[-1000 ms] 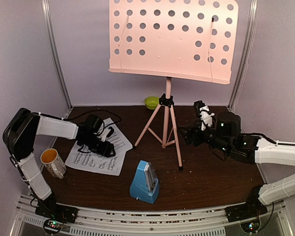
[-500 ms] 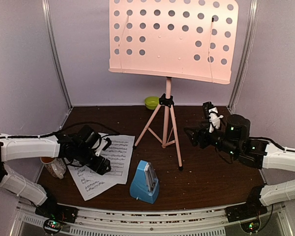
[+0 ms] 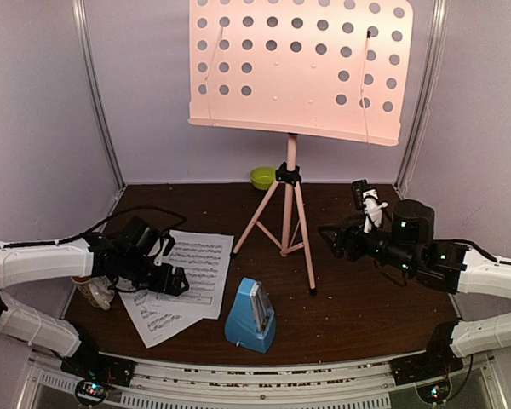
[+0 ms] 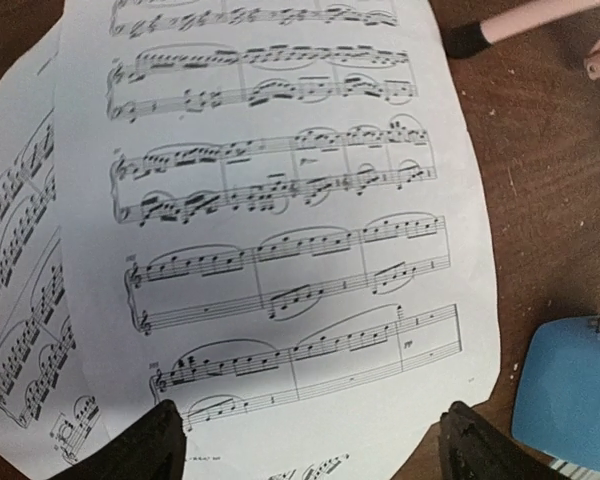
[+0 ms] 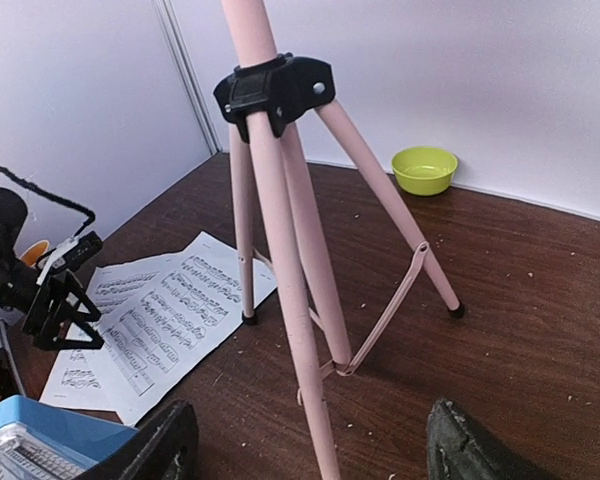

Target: Set up the instrument practice props

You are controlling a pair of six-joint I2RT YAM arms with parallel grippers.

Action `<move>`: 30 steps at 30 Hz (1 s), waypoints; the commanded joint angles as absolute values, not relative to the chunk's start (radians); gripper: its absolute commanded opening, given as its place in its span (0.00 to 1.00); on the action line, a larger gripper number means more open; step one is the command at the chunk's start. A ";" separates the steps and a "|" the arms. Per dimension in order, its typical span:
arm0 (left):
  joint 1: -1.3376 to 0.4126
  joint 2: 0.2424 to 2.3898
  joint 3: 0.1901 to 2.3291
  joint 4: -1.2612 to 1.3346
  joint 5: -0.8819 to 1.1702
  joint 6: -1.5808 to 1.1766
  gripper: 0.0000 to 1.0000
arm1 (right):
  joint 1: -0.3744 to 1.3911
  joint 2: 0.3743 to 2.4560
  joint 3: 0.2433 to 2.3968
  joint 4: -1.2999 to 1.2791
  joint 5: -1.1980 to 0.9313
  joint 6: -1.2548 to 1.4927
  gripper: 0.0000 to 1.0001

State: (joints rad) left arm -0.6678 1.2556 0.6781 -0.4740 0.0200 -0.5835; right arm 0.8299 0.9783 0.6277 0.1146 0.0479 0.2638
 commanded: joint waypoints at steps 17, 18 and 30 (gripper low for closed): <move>-0.154 1.453 0.752 -0.389 0.408 -0.537 0.90 | 0.929 1.137 0.756 0.028 -0.051 0.319 0.74; -0.139 1.470 0.762 -0.393 0.415 -0.517 0.90 | 0.929 1.136 0.755 0.023 -0.042 0.319 0.74; -0.103 1.660 0.778 -0.263 0.633 -0.455 0.82 | 0.929 1.142 0.746 0.009 -0.014 0.318 0.74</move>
